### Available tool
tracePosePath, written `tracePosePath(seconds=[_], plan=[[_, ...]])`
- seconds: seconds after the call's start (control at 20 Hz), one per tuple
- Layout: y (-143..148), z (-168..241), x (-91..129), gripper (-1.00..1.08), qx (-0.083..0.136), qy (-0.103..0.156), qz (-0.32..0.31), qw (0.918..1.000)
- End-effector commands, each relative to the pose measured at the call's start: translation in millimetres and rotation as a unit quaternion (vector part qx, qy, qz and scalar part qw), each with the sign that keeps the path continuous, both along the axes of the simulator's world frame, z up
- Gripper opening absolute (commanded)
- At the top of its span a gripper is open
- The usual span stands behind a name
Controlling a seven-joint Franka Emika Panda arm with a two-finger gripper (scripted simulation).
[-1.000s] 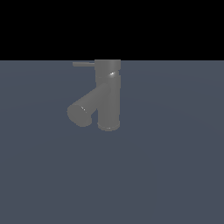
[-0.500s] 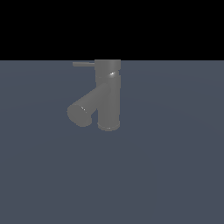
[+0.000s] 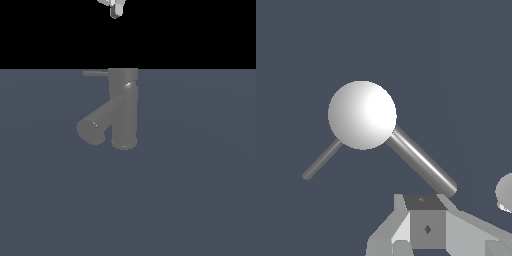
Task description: Turn on the faucet by rotating a designated handle.
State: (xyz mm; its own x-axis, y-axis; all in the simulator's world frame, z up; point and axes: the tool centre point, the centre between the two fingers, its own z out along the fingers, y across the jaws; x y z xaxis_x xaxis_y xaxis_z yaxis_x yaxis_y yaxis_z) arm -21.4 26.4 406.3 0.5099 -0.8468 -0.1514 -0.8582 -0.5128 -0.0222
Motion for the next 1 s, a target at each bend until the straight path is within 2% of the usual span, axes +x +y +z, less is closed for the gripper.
tracePosePath(seconds=[0.0,0.45,0.7,0.95], plan=[[5.9,-8.8,13.2,-1.00,-0.003,0.004,-0.032,0.9995],[28.7,-43.3,57.2,-1.00,-0.021,0.015,-0.144,0.9893],[42.9,-64.1,79.6,-1.00,-0.034,0.017,-0.203,0.9784],[58.3,-85.7,100.3,-1.00,-0.047,0.015,-0.261,0.9641]])
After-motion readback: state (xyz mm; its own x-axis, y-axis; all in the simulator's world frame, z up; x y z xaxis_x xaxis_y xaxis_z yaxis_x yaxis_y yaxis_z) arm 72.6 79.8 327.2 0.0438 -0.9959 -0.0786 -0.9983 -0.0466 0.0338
